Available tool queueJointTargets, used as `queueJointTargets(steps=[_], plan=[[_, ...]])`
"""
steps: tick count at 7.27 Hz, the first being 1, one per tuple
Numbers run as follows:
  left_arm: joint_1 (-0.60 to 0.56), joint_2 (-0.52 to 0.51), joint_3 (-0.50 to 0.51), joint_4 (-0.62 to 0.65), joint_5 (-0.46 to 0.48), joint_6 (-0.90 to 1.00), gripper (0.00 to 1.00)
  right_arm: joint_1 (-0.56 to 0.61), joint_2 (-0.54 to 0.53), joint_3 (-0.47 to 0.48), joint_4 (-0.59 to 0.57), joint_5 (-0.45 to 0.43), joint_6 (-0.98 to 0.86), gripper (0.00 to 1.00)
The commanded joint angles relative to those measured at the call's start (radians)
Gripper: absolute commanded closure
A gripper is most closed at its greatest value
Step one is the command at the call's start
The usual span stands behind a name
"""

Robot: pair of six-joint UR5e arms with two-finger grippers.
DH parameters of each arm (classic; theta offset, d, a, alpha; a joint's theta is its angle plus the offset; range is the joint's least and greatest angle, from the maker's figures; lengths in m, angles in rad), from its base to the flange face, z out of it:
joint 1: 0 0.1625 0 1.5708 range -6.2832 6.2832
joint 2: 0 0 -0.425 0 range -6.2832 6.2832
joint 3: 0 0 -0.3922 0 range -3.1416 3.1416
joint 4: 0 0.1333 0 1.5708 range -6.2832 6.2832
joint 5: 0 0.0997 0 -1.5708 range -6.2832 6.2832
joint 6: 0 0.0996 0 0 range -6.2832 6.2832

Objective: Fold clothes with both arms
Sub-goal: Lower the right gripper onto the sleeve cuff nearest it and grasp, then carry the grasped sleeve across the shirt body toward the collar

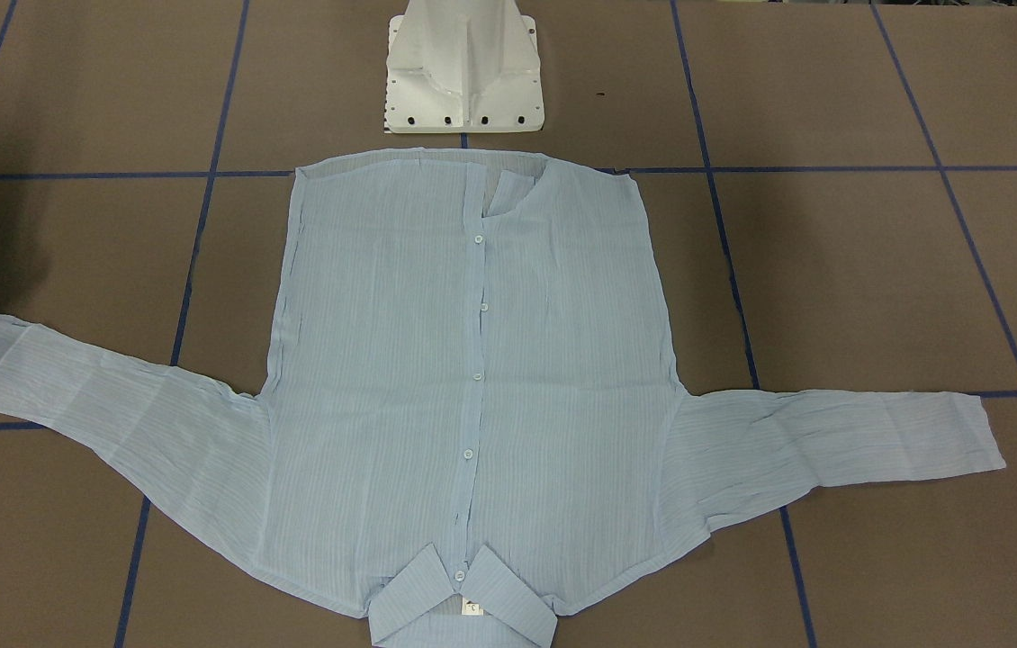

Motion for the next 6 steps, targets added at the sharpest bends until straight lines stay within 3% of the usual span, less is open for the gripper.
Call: queueJointTargets(steps=[1,3,4,6], plan=[[0.0,0.0,0.001,0.0,0.001,0.0,0.01,0.023,0.06,0.115,-0.008,0.085,0.028,1.0],[0.0,0.0,0.006,0.0,-0.001,0.0,0.01,-0.01,0.265,0.112,-0.063,0.152,0.205,1.0],[0.0,0.0,0.01,0.0,-0.001,0.001,0.01,-0.074,0.406,0.095,-0.107,0.142,0.304,1.0],[0.0,0.001,0.016,0.0,-0.001,0.001,0.01,-0.177,0.658,0.025,-0.236,-0.002,0.425,1.0]])
